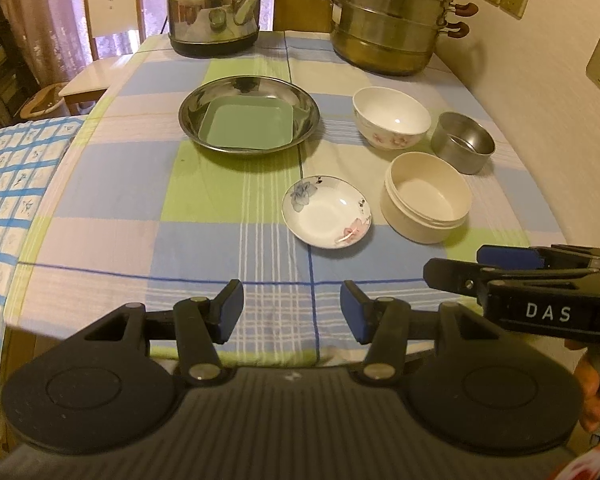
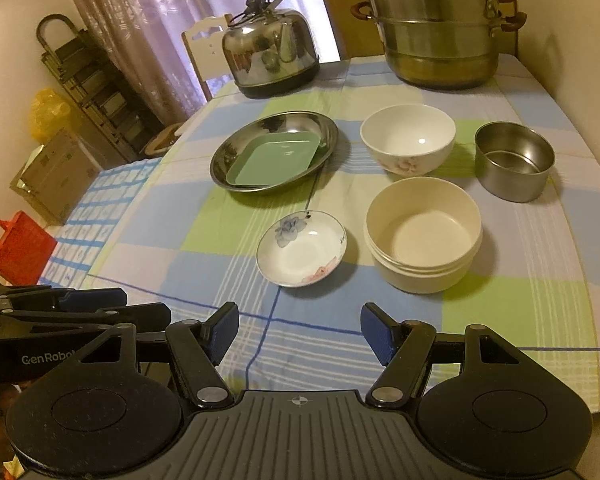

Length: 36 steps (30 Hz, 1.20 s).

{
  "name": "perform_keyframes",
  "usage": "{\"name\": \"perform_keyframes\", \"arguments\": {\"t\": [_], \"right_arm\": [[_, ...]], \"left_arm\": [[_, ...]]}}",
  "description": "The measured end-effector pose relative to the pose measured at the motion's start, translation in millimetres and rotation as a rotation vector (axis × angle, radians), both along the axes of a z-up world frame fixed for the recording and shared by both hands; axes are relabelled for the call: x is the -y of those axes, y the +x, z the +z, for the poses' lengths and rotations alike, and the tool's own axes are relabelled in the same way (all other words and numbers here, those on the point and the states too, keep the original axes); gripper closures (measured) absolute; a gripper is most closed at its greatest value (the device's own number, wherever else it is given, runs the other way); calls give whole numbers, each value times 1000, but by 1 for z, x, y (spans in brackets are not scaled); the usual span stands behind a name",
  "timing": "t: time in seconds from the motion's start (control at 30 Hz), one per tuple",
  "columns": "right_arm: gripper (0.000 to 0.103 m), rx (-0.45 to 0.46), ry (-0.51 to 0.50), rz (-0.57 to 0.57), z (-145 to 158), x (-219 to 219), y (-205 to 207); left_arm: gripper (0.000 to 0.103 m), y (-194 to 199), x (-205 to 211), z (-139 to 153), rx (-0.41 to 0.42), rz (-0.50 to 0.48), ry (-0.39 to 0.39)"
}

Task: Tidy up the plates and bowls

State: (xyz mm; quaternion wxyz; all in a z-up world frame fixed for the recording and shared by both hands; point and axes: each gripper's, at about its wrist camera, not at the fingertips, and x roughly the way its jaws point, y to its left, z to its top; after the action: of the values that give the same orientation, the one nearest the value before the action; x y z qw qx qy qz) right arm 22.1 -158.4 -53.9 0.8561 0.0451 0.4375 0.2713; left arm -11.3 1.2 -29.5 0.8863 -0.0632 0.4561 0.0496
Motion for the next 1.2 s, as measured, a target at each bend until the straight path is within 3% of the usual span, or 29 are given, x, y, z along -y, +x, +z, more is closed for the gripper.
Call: {"name": "perform_keyframes", "arguments": {"t": [0.27, 0.53, 1.1, 1.2], "right_arm": [[35, -10, 7, 8, -4, 11, -7], [35, -52, 15, -29, -11, 6, 2], [36, -123, -1, -177, -31, -33, 50], [40, -124, -13, -203, -37, -39, 57]], "left_arm": [[52, -12, 10, 0, -18, 25, 10], [52, 2, -1, -8, -37, 5, 17], [52, 79, -48, -40, -65, -201, -10], [53, 93, -52, -48, -71, -227, -23]]}}
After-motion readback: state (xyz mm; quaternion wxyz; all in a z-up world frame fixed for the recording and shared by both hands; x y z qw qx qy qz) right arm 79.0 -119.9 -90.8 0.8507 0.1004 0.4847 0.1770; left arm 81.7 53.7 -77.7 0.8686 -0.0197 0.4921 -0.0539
